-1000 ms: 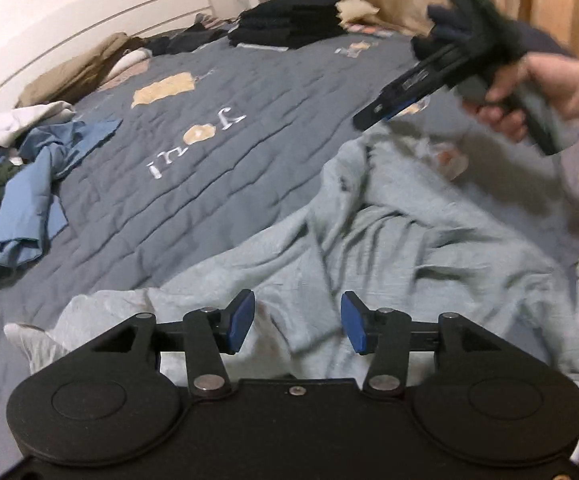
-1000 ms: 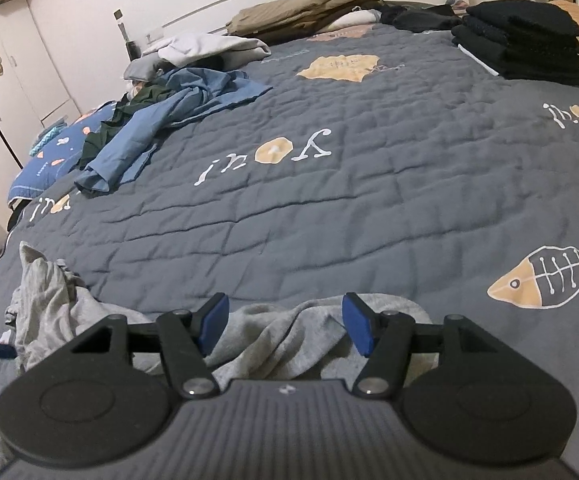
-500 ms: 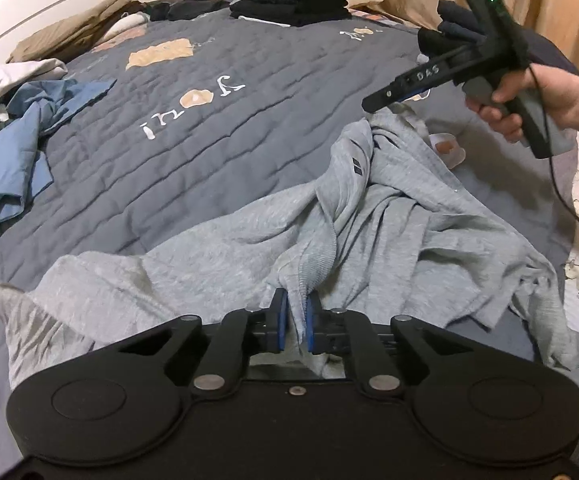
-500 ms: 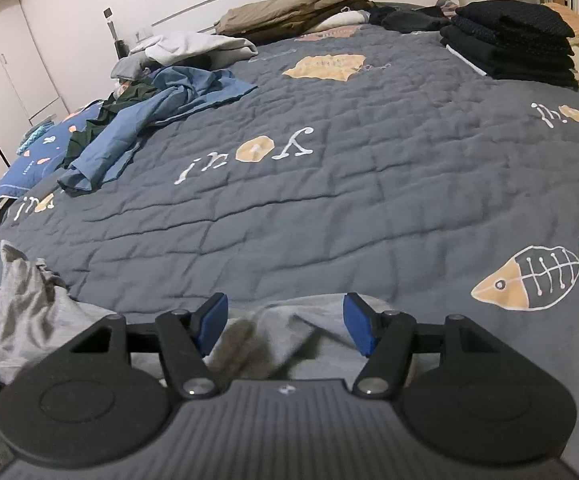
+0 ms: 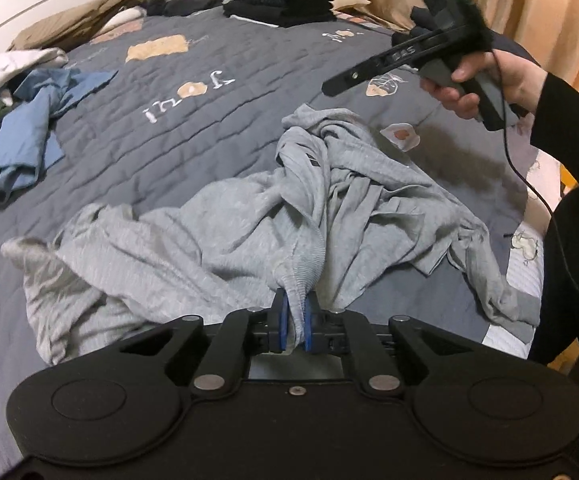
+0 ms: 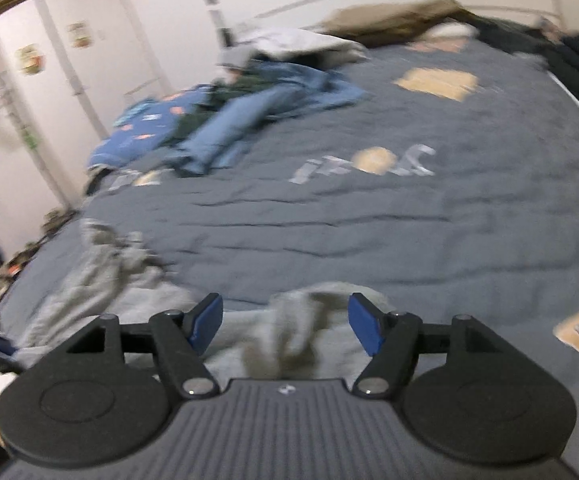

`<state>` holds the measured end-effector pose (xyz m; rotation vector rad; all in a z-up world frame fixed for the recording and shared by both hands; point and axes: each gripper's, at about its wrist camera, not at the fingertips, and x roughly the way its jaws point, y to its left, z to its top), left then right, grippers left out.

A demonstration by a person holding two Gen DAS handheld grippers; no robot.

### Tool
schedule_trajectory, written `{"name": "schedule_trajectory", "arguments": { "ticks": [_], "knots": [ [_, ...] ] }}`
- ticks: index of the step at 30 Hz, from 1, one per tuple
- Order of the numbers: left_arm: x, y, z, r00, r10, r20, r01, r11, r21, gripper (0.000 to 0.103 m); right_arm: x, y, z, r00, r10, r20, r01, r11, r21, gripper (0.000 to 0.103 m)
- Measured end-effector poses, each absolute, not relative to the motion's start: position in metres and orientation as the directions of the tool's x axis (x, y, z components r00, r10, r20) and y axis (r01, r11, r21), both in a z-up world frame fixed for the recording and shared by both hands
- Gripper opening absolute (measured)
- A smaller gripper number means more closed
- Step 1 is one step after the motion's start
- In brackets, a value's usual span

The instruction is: Fold clothes

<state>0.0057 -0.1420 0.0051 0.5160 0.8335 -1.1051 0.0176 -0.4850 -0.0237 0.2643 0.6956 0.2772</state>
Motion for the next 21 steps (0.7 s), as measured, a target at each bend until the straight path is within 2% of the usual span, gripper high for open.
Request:
{"name": "schedule_trajectory", "arguments": {
  "ticks": [5, 10, 21],
  "knots": [
    [0.005, -0.146, -0.006, 0.197, -0.573, -0.795, 0.914, 0.402, -0.063, 0.008, 0.026, -0.448, -0.025, 0.709, 0.396, -0.583, -0.254, 0.915, 0.314, 0.075],
    [0.002, -0.145, -0.016, 0.196, -0.568, -0.799, 0.903, 0.422, -0.078, 0.008, 0.043, -0.444, -0.057, 0.676, 0.336, -0.656, -0.152, 0.935, 0.321, 0.075],
    [0.003, -0.145, -0.023, 0.204, -0.565, -0.799, 0.892, 0.443, -0.085, 0.008, 0.045, -0.439, -0.059, 0.690, 0.423, -0.588, -0.134, 0.872, 0.471, 0.075]
  ]
}}
